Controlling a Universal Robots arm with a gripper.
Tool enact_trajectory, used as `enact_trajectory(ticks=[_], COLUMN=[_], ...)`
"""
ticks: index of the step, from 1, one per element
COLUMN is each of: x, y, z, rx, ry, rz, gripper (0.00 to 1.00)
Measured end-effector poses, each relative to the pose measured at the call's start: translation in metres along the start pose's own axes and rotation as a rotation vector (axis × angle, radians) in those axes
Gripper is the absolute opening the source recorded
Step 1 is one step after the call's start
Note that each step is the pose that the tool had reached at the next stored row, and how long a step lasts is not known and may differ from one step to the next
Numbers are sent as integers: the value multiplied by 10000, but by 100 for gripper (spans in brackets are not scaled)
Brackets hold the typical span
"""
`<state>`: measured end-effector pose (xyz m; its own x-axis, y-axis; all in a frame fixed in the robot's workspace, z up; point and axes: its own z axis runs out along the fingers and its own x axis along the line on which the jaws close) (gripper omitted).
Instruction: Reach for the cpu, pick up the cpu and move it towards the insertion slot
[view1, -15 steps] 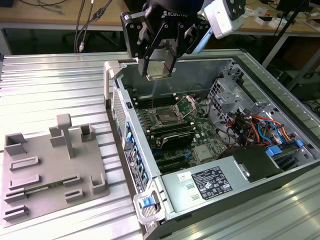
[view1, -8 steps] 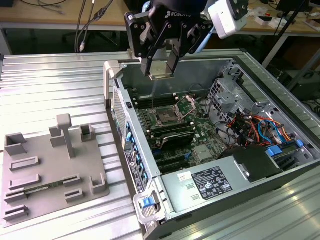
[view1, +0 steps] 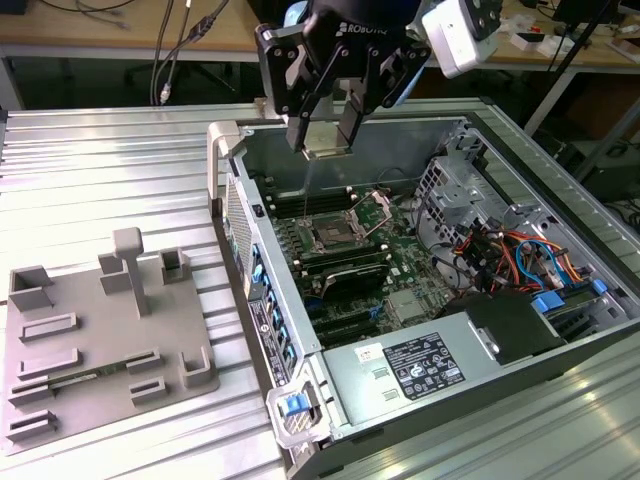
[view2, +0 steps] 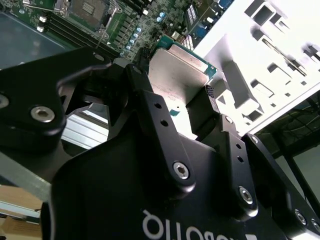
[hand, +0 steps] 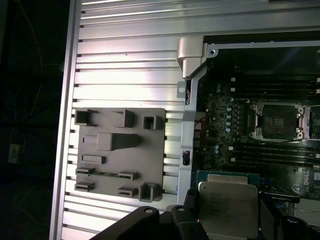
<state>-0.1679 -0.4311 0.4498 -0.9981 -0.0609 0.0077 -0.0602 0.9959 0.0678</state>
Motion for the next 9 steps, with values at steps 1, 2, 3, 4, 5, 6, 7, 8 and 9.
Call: enact_trajectory(ticks=[1, 2, 3, 4, 5, 6, 7, 8, 9], x=[-11, -18, -27, -38, -52, -60, -68, -77, -93], y=[-1, -1, -1, -2, -3, -4, -4, -4, -5], z=[0, 0, 0, -1, -1, -1, -1, -1, -1], rx=[0, 0, 0, 0, 0, 0, 0, 1, 0], ry=[0, 0, 0, 0, 0, 0, 0, 1, 1], rz=[0, 0, 0, 0, 0, 0, 0, 1, 0], gripper=[55, 55, 55, 55, 55, 55, 55, 55, 55])
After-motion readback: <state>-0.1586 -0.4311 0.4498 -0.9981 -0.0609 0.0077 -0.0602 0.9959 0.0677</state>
